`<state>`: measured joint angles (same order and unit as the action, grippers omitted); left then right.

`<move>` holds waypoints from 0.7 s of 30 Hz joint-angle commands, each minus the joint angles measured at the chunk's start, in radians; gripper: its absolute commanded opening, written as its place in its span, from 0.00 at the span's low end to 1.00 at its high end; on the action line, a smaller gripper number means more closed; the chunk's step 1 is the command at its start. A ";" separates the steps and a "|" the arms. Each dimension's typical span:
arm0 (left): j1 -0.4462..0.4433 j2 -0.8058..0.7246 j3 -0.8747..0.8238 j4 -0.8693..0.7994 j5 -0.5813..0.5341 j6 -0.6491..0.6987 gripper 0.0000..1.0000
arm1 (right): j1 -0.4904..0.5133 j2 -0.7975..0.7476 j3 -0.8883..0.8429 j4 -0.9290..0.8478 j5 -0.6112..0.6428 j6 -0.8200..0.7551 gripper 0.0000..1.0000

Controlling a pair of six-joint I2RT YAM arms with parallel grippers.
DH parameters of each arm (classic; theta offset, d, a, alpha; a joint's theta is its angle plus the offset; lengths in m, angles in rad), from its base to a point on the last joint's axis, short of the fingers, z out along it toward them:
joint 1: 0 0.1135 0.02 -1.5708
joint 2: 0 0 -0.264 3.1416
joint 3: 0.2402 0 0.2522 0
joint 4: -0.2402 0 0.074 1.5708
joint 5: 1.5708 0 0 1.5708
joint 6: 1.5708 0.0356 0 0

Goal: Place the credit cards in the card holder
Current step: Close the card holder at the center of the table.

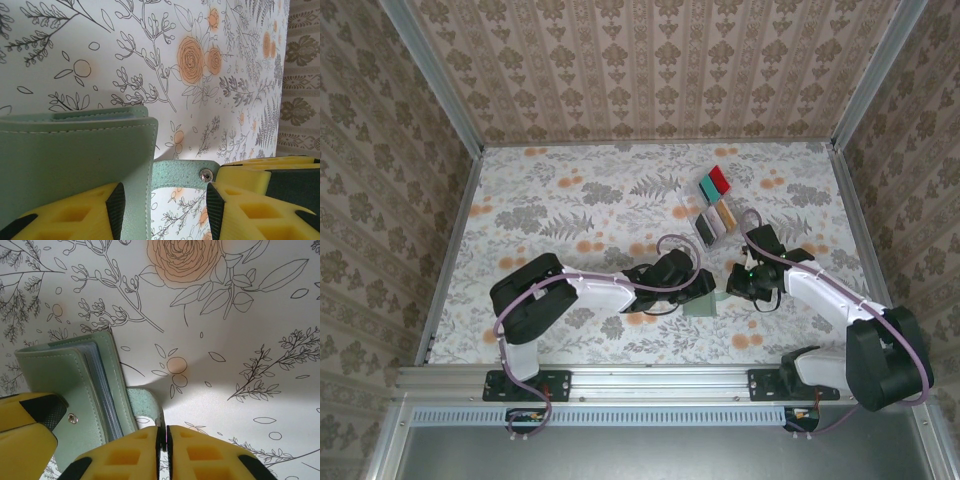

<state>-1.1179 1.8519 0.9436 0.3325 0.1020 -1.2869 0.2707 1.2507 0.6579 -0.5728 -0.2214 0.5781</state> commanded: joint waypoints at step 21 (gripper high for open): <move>0.000 0.004 0.030 -0.056 0.009 0.025 0.50 | -0.003 -0.010 -0.024 0.010 -0.019 -0.004 0.16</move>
<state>-1.1179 1.8519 0.9554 0.3145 0.1062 -1.2865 0.2707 1.2629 0.6441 -0.5499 -0.2401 0.5785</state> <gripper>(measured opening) 0.498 0.160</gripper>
